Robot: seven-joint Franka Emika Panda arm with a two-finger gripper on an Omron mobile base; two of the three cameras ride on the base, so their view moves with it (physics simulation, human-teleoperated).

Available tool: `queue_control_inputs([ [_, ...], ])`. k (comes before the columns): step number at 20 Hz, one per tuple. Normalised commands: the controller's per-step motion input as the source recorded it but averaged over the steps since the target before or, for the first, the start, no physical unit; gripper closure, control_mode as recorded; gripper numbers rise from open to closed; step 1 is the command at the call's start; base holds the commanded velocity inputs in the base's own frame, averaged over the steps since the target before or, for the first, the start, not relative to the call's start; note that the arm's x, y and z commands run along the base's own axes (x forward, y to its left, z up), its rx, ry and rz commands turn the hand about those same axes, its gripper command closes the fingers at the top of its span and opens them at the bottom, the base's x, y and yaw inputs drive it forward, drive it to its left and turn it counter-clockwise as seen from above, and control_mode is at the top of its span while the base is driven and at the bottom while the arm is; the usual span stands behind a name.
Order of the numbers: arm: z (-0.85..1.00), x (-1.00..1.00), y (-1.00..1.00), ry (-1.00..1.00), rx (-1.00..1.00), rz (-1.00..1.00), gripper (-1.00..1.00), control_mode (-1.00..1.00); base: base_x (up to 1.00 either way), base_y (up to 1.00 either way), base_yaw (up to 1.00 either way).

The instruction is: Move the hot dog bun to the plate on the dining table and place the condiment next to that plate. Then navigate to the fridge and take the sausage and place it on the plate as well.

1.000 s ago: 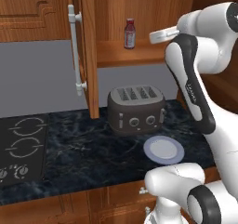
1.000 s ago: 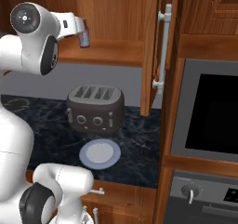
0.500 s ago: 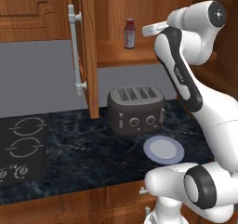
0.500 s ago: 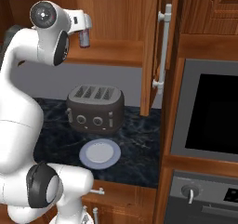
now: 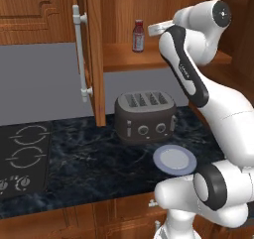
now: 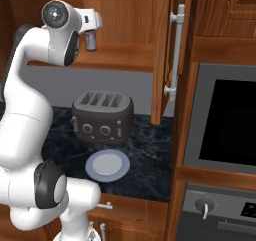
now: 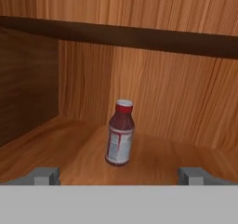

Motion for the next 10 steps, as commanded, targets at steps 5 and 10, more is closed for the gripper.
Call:
queue_control_inputs([
  [5,-0.18,0.31,0.01,-0.12,0.0,0.0,-1.0,-1.0,0.0,0.0,0.0],
  [10,-0.23,0.25,0.07,-0.09,0.0,0.01,-1.0,-1.0,0.0,0.0,0.0],
])
